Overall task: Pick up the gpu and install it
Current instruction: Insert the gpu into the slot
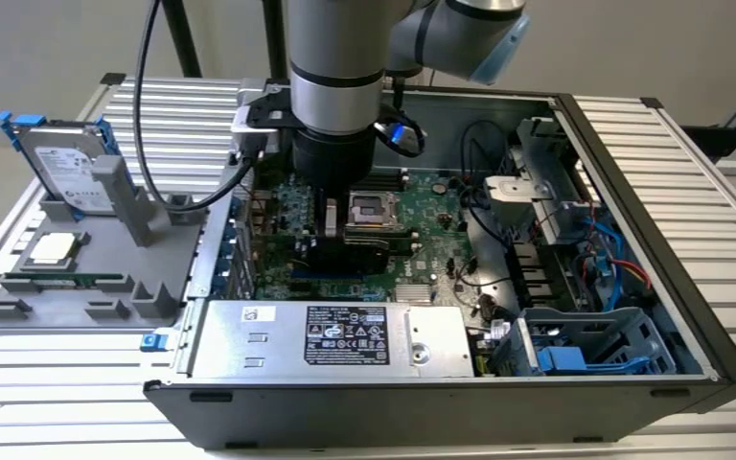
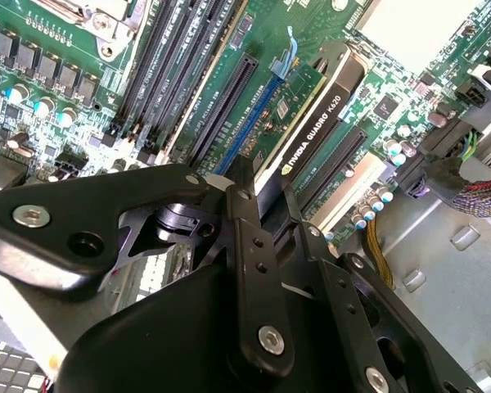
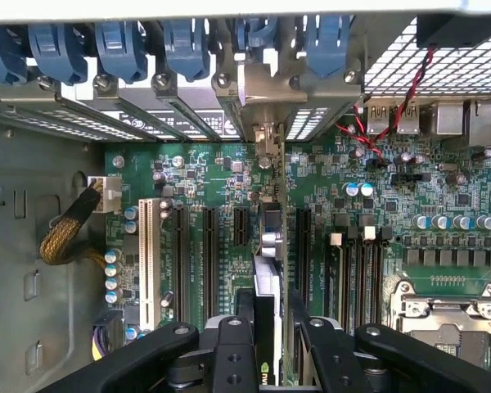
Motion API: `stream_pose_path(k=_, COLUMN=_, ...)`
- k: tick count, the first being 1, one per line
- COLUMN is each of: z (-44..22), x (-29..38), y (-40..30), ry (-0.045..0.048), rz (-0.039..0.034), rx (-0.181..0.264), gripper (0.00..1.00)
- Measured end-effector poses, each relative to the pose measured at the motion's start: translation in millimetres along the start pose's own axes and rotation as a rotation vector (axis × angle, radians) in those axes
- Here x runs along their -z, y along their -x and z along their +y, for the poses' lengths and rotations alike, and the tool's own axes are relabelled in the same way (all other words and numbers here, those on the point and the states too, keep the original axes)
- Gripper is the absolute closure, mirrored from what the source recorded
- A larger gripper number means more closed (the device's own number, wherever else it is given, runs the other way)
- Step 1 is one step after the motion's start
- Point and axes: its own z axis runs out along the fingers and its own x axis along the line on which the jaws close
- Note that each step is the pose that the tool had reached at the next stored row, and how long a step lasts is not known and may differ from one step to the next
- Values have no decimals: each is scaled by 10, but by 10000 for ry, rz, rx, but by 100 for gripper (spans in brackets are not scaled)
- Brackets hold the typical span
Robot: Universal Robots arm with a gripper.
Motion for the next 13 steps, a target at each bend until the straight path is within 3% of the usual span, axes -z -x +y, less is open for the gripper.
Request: stream_pose_path(k=13, z=4, x=-32, y=2, ry=-10, rz=-3, rx=-1, gripper=100)
